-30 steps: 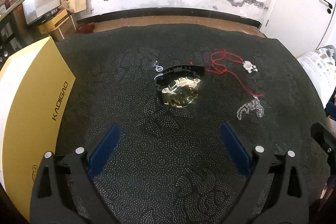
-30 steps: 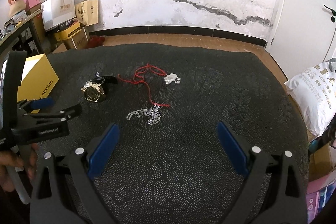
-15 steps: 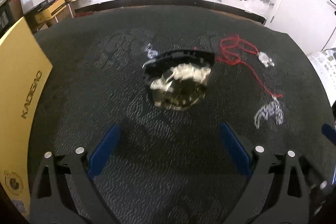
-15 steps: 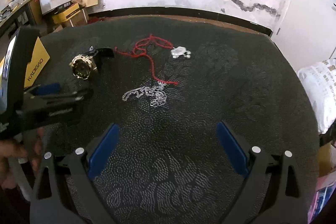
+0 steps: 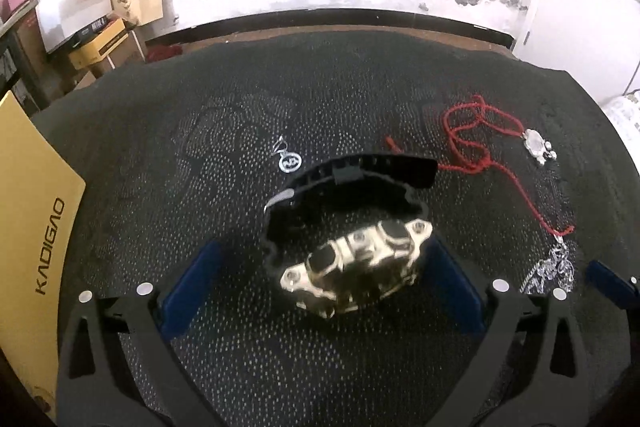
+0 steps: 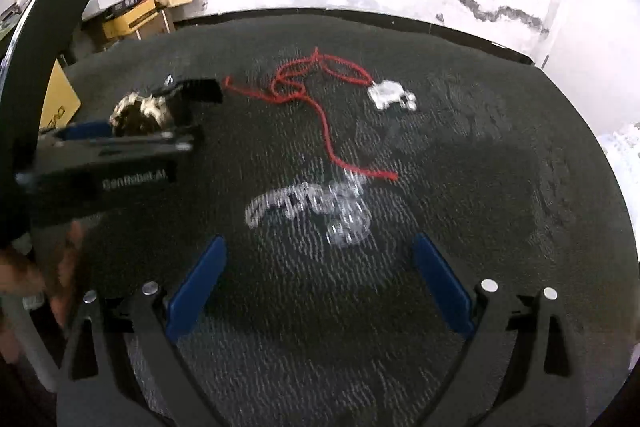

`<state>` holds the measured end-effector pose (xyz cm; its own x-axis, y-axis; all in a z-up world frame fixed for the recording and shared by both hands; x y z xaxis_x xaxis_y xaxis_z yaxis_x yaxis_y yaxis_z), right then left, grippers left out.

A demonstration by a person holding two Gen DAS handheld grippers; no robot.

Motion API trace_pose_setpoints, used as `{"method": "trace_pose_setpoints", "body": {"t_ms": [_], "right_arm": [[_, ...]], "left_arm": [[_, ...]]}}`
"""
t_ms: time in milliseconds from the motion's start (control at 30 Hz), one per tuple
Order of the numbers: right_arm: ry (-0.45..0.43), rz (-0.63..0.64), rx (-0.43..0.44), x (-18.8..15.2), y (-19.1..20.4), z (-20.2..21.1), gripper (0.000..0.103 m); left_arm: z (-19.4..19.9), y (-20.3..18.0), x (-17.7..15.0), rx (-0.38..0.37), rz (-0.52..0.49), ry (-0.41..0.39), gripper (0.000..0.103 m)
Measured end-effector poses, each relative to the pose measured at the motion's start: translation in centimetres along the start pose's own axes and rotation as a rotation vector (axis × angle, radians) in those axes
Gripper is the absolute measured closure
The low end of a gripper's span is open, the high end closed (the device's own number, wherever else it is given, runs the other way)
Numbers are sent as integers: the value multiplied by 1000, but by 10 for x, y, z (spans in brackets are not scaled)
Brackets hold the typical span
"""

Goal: Organize jewelry
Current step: 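Grasp the gold watch with the left tool while the right tool grasps the silver chain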

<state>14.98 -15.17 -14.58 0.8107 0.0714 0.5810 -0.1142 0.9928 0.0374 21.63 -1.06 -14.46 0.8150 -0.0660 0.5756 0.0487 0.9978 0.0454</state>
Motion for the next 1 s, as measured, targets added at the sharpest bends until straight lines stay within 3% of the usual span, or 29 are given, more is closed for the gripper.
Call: {"method": "trace_pose_setpoints", "body": {"t_ms": [133, 233, 267, 300, 400, 467, 500, 600, 1000], "right_arm": [[1, 8, 11, 7, 3, -7, 10], [-5, 15, 14, 10, 3, -8, 16], [-11, 26, 26, 11, 4, -7, 18], [-14, 33, 29, 11, 6, -7, 25], [-33, 63, 55, 12, 13, -2, 59], [-34, 72, 73, 11, 17, 1, 71], [-35, 71, 65, 11, 16, 2, 87], [-30, 79, 73, 11, 18, 3, 95], [-72, 25, 103, 25, 2, 38, 97]], "left_arm": [[1, 0, 1, -7, -14, -7, 11], [6, -2, 2, -18, -33, -18, 34], [7, -4, 2, -17, -35, -19, 37], [8, -4, 2, -16, -32, -19, 37], [7, -6, 1, -18, -30, -16, 39], [8, -7, 1, -22, -26, -7, 39], [8, -9, 1, -22, -25, -5, 39], [10, -10, 0, -21, -19, 5, 40], [45, -1, 5, -25, -14, 4, 40]]}}
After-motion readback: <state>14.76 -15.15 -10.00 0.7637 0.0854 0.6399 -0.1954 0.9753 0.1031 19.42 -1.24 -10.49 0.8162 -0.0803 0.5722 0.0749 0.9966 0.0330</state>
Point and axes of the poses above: each gripper's, at about its wrist camera, not at the fingertips, and z roughly against the way its jaws point, y to its left, x to its top, the point moved 1 cm from there along -z, roughly the way its jaws point, and after that the axes turned 2 degrees about -z, right-handed, at the moved point
